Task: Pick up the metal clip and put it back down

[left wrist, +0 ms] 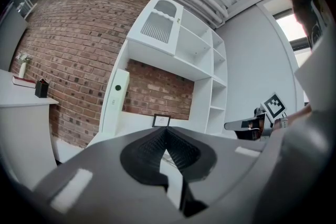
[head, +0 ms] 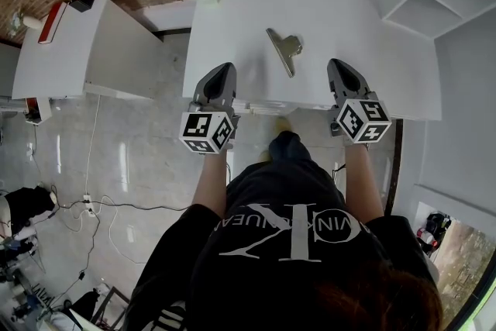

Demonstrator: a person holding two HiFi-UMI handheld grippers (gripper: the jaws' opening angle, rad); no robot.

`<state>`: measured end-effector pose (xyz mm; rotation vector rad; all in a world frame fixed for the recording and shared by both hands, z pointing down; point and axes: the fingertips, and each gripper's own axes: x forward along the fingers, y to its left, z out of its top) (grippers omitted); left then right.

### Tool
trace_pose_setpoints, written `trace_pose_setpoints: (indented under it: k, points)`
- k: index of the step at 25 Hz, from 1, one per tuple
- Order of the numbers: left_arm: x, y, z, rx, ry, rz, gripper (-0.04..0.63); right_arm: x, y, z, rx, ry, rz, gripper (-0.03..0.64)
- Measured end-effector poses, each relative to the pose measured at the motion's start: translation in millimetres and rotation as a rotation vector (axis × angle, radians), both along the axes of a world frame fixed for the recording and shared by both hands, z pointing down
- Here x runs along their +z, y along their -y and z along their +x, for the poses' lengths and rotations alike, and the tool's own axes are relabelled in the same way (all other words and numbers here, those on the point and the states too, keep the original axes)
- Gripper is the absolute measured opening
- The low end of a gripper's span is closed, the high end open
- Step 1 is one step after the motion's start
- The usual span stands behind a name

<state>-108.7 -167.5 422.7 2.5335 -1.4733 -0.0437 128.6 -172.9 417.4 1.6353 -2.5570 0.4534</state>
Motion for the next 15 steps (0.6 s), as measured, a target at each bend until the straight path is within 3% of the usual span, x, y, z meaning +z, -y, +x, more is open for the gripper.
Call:
trace_pose_setpoints:
  k: [15]
  points:
    - [-13.8, -14.2, -1.8, 0.011, -0.005, 0.037, 0.009, -20.2, -20.6, 1.5, 0.028, -0.035, 0.075, 0.014]
